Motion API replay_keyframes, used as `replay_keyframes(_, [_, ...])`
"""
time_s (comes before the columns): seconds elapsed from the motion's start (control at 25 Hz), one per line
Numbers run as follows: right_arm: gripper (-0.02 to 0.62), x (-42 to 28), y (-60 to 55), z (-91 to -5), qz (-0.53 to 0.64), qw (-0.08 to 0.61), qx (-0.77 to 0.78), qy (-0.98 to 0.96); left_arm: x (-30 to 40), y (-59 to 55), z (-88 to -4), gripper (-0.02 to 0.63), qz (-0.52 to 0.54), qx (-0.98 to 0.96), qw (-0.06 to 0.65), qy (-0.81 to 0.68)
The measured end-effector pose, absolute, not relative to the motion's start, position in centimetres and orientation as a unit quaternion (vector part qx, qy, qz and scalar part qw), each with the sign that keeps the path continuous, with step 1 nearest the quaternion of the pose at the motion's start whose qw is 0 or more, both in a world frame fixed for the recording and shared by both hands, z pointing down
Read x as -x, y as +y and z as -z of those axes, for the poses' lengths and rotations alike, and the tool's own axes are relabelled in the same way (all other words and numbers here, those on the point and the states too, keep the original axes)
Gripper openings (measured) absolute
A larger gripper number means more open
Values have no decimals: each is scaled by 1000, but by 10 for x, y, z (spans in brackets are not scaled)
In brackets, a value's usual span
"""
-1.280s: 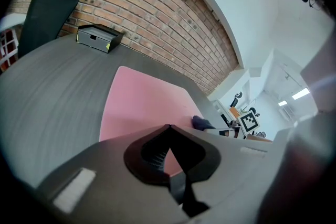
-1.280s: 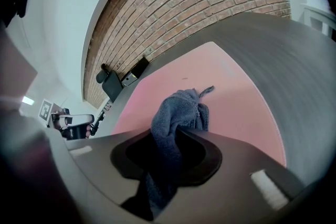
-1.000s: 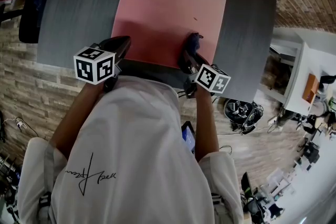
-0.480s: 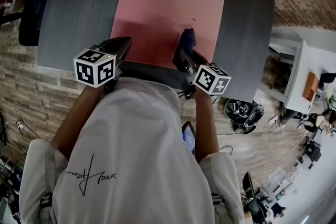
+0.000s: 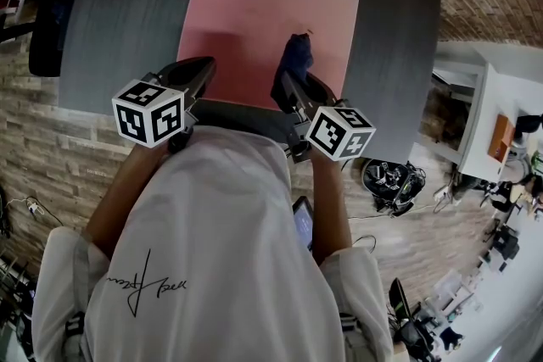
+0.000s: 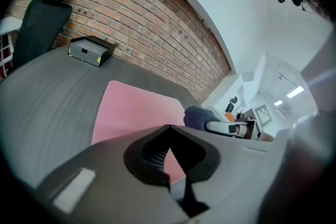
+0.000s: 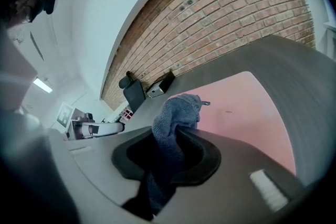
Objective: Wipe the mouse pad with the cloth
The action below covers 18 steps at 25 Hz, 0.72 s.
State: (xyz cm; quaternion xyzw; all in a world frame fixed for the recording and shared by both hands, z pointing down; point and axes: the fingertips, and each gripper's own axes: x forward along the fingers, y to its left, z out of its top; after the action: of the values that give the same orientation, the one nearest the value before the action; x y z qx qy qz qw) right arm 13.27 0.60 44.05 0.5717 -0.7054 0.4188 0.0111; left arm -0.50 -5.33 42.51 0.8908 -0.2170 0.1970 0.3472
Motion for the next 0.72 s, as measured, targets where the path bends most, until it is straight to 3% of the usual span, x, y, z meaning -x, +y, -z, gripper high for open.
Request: replay_keyframes(0.72, [80, -108, -7, -391, -341, 50, -575, -742, -11, -53, -386, 9, -171, -914, 301, -213])
